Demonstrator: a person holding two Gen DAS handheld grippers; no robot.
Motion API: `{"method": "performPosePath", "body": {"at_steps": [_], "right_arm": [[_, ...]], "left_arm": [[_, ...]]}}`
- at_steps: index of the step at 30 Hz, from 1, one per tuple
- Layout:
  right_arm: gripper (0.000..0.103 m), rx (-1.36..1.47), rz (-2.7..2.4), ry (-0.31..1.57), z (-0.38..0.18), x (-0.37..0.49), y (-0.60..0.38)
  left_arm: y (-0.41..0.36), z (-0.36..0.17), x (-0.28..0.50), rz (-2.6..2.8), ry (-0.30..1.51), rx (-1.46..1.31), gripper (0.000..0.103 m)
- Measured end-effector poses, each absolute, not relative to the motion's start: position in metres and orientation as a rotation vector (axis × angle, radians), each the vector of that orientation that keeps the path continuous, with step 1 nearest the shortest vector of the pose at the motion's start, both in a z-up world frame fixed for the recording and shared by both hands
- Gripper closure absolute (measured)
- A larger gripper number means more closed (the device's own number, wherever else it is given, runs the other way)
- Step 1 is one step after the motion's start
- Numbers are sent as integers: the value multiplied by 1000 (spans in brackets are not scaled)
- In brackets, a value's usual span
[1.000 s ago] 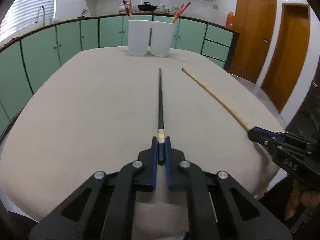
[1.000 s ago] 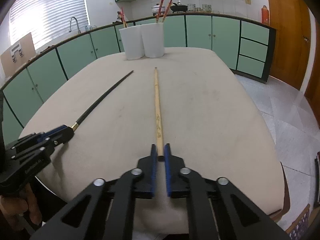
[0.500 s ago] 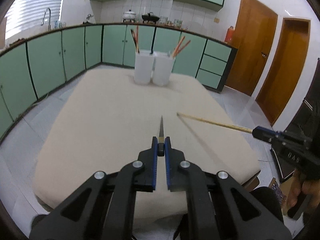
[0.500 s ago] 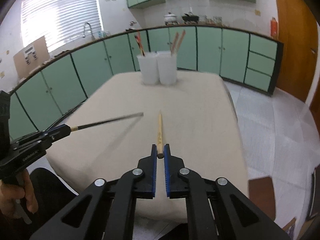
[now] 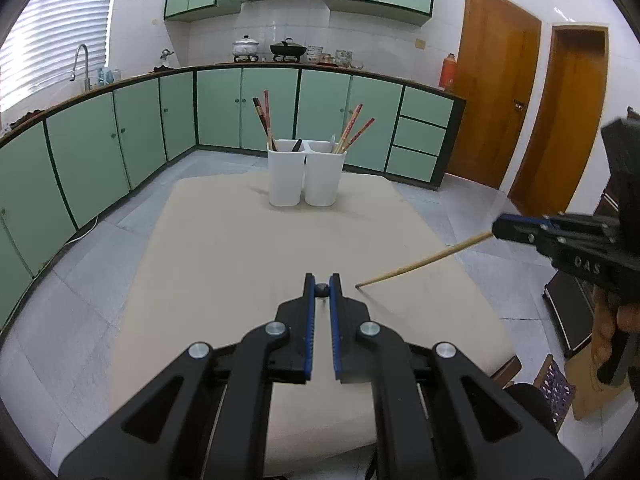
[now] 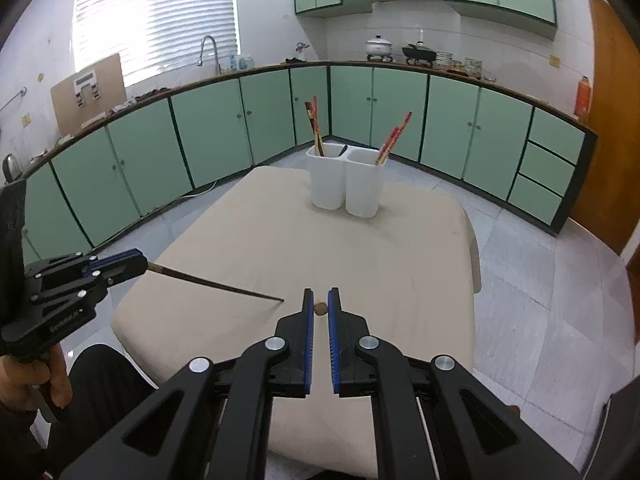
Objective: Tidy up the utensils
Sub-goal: 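Carry the black chopstick with the left tool while the right tool carries the wooden one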
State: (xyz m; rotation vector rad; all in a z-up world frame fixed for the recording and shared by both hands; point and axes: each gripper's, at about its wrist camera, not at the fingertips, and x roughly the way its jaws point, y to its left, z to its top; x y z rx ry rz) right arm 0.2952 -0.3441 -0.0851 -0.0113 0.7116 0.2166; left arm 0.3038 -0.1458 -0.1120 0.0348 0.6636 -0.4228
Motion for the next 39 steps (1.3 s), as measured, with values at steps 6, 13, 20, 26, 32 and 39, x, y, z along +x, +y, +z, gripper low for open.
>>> {"method": "performPosePath", "body": {"at_steps": [6, 13, 20, 26, 32, 39], "right_arm": [[96, -61, 243, 759, -65, 335, -335], [96, -81, 261, 856, -49, 390, -336], [96, -60, 255, 917, -32, 428, -345], [96, -81, 249, 921, -11, 443, -342], [96, -81, 244, 906, 16, 461, -339], [96, -38, 214, 864, 57, 497, -344]], "left_arm": [[-148, -97, 334, -461, 695, 48, 97], [-152, -82, 383, -502, 755, 43, 97], [-148, -75, 426, -530, 810, 6, 97], [-151, -59, 446, -536, 795, 21, 97], [-157, -24, 472, -530, 748, 35, 97], [-168, 27, 515, -494, 664, 59, 97]]}}
